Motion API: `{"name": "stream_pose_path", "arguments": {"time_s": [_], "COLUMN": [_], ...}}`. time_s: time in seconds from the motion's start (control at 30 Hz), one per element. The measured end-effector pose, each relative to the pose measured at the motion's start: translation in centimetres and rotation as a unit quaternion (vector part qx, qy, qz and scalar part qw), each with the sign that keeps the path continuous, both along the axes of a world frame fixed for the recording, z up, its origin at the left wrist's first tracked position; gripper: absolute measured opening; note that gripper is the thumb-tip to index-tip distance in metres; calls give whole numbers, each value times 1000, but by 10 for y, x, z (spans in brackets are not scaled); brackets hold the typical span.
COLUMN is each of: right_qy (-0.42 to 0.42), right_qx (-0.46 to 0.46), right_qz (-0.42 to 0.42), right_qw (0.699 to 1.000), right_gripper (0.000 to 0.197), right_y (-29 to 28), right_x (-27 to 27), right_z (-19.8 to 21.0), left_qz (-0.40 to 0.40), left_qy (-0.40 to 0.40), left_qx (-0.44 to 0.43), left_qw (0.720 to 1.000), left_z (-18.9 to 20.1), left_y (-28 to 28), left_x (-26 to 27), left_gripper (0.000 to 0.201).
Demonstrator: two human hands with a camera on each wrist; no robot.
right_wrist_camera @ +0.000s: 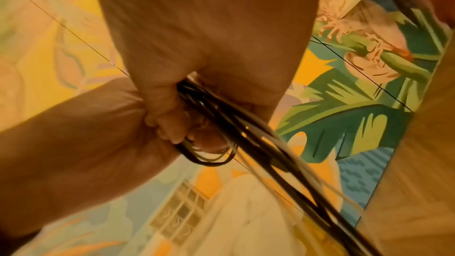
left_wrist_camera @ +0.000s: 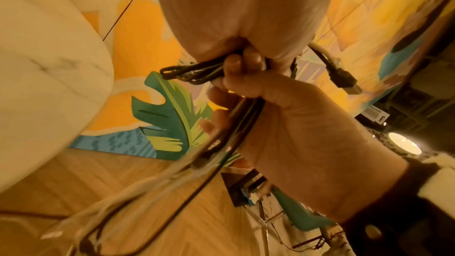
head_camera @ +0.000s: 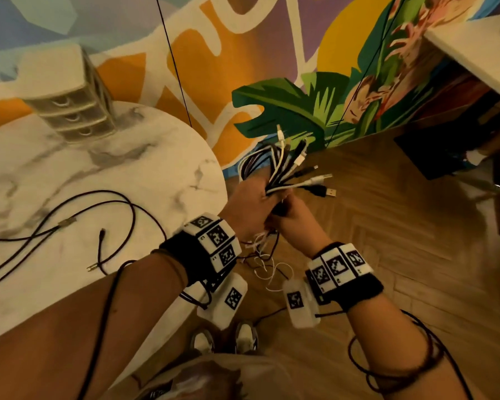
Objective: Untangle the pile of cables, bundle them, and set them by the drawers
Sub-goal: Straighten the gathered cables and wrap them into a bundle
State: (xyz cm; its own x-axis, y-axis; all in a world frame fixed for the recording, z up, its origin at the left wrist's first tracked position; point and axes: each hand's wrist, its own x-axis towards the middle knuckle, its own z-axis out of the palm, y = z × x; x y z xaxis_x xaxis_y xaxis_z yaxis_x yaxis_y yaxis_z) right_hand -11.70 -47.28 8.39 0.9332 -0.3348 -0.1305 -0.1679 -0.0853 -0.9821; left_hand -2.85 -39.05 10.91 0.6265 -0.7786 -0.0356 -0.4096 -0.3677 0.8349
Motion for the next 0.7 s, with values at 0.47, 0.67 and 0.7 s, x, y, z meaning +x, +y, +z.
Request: {"name": "stream_pose_path", "arguments": {"time_s": [0.47, 0.67, 0.7], "right_qy": [358, -22, -25], "right_qx": [-216, 238, 261], "right_qz": [-8, 59, 66], "right_qw": [908, 969, 963], "right_gripper": [34, 46, 49], "right_y": [-42, -8, -4], "right_x": [-44, -9, -5], "right_z": [-123, -1, 14], "left_qz": [96, 19, -8], "left_qy": [172, 211, 189], "left_qx": [-81, -35, -27], "left_qw": [977, 977, 981], "left_z": [32, 11, 12], "left_y": [21, 18, 17], "left_x": [27, -9, -14], "left_gripper": [34, 27, 27]}}
